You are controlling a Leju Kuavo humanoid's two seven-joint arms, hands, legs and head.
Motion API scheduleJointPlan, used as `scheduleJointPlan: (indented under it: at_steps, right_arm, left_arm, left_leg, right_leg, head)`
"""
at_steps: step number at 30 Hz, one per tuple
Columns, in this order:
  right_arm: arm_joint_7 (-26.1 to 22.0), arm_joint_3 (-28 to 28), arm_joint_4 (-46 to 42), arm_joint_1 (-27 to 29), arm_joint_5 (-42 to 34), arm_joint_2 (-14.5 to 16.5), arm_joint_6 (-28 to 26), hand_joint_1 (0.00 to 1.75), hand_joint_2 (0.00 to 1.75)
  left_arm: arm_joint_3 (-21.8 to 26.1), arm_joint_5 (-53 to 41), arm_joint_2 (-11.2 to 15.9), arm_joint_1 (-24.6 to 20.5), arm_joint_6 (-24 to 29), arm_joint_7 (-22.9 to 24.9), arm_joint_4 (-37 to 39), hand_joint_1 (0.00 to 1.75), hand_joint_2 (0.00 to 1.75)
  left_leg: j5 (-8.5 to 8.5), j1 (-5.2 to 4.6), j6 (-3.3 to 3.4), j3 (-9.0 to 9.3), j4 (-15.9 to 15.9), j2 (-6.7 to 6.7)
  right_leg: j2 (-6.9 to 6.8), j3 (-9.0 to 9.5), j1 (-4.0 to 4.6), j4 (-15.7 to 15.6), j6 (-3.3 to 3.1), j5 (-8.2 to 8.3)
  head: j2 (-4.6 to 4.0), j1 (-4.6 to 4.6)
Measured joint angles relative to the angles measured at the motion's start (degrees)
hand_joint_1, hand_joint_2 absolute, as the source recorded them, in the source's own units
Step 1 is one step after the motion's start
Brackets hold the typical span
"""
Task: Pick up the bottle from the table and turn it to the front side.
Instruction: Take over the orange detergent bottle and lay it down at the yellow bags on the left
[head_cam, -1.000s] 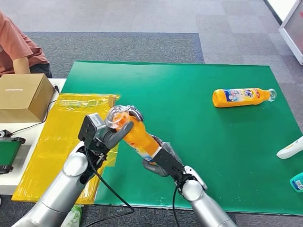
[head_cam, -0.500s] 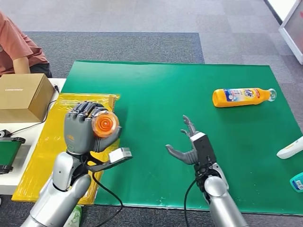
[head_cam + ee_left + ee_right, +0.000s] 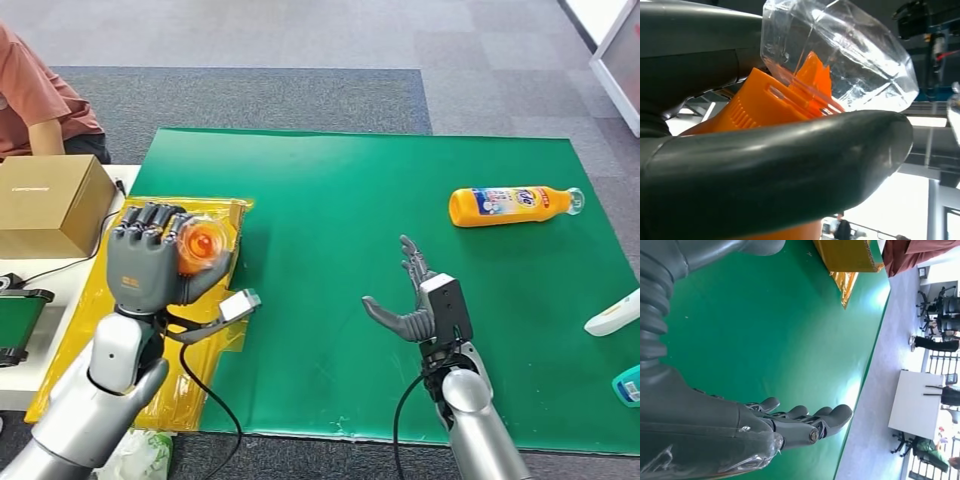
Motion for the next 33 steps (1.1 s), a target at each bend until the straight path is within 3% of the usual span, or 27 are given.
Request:
scheduleJointPlan:
  at_steps: [3,5,7,11,26,33]
  right_arm:
    - [-0.01,-0.03,-0.17,-0.08,-0.08,-0.02,0.22,0.0,1.75]
    - [0.0,-0.03,-0.2,-0.28,-0.12,-0.02,0.43,0.0,1.75]
    - [0.0,-0.02,-0.37,-0.47,-0.15,-0.02,0.68,0.0,1.75]
    - [0.0,-0.02,-0.87,-0.6,-0.19,-0.02,0.86,0.0,1.75]
    - [0.01,-0.02,-1.18,-0.68,-0.22,-0.02,0.87,0.0,1.75]
    - [0.47,0.14,-2.64,-2.54,-0.12,0.36,1.66,0.0,1.75]
  left_arm:
    - [-6.16,-0.02,2.65,-4.43,-3.08,9.84,1.52,1.75,0.0]
    - [-10.58,-0.03,3.13,-6.46,-4.37,13.11,3.95,1.75,0.0]
    - [-13.02,-0.03,2.63,-6.8,-4.62,10.74,7.64,1.75,0.0]
    - [-13.19,-0.03,0.69,-6.07,-4.59,5.8,14.42,1.75,0.0]
    - [-11.94,-0.03,-1.77,-5.98,-5.81,4.08,21.56,1.75,0.0]
    - [-6.79,-0.03,-7.61,-7.53,-7.42,-2.47,36.85,1.75,0.0]
  left_leg:
    - [0.01,0.0,-0.01,0.0,0.0,0.0]
    - [0.01,-0.01,0.0,0.0,0.0,0.0]
    - [0.0,-0.03,0.0,0.0,0.0,0.01]
    - [0.0,-0.03,0.0,-0.02,0.01,0.02]
    - [0.0,0.0,0.0,-0.02,0.01,0.01]
    - [0.03,-0.01,-0.01,0.03,0.01,0.0]
  right_leg:
    - [0.0,0.02,0.0,0.0,-0.03,0.02]
    - [0.0,0.06,0.0,0.0,-0.02,0.03]
    - [0.04,0.05,-0.01,0.0,-0.02,0.03]
    - [0.07,0.01,-0.02,-0.01,0.0,0.04]
    - [0.05,0.04,0.01,0.0,-0.02,0.03]
    - [0.04,0.09,0.01,0.0,-0.01,0.07]
  head:
    - [0.0,0.0]
    - [0.0,0.02]
    - [0.0,0.02]
    - [0.01,0.02]
    - [0.0,0.02]
    - [0.0,0.02]
